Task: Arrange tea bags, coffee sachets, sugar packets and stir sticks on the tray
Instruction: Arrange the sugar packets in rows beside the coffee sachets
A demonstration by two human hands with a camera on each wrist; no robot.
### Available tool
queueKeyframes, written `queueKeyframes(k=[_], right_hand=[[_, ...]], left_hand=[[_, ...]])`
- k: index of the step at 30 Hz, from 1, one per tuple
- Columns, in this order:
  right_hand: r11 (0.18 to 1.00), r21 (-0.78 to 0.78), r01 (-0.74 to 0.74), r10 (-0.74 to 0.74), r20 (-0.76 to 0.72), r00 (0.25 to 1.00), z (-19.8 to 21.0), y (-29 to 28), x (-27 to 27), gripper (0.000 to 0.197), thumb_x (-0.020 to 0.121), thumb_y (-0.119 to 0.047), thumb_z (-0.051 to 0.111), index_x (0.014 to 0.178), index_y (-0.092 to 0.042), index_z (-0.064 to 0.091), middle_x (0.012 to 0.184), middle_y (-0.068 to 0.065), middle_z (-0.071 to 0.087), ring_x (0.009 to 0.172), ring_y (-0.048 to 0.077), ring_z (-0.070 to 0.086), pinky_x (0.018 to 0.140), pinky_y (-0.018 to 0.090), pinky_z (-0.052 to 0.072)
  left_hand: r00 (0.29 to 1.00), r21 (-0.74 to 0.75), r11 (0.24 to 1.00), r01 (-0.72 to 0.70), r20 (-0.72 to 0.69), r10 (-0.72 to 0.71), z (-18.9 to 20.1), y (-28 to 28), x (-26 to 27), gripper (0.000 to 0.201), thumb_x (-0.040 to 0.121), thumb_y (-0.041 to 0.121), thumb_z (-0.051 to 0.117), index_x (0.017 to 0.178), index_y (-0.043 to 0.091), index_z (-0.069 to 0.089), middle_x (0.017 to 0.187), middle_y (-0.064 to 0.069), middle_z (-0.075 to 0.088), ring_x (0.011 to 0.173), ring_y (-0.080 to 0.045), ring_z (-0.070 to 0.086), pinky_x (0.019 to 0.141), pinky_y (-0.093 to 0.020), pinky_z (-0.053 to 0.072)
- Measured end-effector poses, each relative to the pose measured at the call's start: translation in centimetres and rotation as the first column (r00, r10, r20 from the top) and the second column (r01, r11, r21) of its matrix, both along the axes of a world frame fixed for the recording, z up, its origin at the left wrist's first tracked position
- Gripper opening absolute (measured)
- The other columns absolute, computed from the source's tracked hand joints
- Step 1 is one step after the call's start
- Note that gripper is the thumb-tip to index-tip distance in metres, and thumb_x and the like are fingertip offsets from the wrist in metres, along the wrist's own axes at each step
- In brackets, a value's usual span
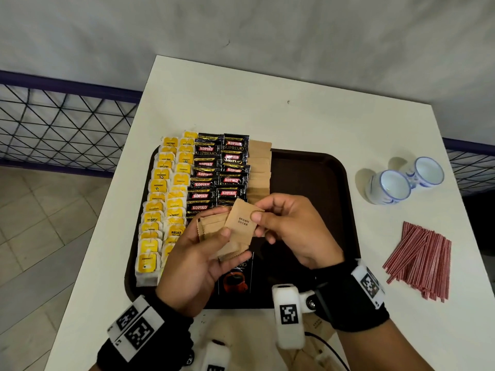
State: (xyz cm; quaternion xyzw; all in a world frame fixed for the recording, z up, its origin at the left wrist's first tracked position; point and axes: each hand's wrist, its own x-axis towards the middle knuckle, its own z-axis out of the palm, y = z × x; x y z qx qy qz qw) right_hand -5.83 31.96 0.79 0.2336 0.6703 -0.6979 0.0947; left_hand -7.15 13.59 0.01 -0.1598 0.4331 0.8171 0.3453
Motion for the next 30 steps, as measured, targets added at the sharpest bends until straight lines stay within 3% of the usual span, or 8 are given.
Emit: queueKeyframes(k=[4,8,13,18,30], right_hand=[[0.998,0.028,0.058,-0.058,-0.010,0.998,0.0,2.1,0.3,0.011,0.090,0.009,0.061,0.094,0.002,0.068,0.075,0.016,0.069,0.058,0.014,0.061,0.045,0.021,0.042],[0.983,0.175,0.048,-0.061,0.069,0.996,-0.7,4.5,1.1,0.008,0.089,0.008,0.064,0.092,0.001,0.068,0.078,0.022,0.070,0.060,0.018,0.062,0.048,0.023,0.046],[0.976,0.218,-0.028,-0.009,0.167,0.986,-2.2,4.1,1.8,0.006,0.086,0.007,0.069,0.091,0.003,0.068,0.070,0.016,0.069,0.056,0.016,0.064,0.046,0.022,0.048],[0.968,0.247,-0.054,0.012,0.169,0.986,-2.7,3.1,0.9,0.006,0.085,0.006,0.071,0.089,0.002,0.069,0.060,0.008,0.065,0.050,0.012,0.061,0.044,0.020,0.046],[0.938,0.341,-0.057,-0.001,0.167,0.986,-3.3,2.5,0.2,0.013,0.084,0.003,0.072,0.080,-0.008,0.066,0.061,0.004,0.063,0.049,0.013,0.062,0.042,0.021,0.046]], left_hand=[[0.998,0.037,0.999,0.009,0.061,-0.011,-0.2,-1.1,-0.2,0.047,0.075,-0.003,0.056,0.118,0.013,0.069,0.119,-0.017,0.072,0.103,-0.040,0.072,0.077,-0.052,0.062],[0.998,0.028,1.000,0.009,0.055,-0.010,-0.3,-2.3,-0.2,0.048,0.079,-0.002,0.056,0.123,0.013,0.066,0.116,-0.016,0.072,0.096,-0.038,0.074,0.072,-0.053,0.062],[0.999,0.007,1.000,0.025,0.044,-0.026,-0.3,-2.8,-0.2,0.045,0.082,0.002,0.058,0.125,0.016,0.065,0.111,-0.015,0.072,0.083,-0.033,0.073,0.070,-0.057,0.061],[0.998,0.008,0.999,0.045,0.038,-0.046,-0.1,-2.3,0.0,0.045,0.081,0.003,0.059,0.124,0.015,0.065,0.114,-0.017,0.071,0.085,-0.035,0.071,0.072,-0.059,0.060],[0.997,-0.011,0.998,0.057,0.055,-0.056,-0.7,-2.4,0.1,0.042,0.082,0.006,0.060,0.122,0.017,0.066,0.118,-0.018,0.069,0.091,-0.041,0.071,0.073,-0.060,0.060]])
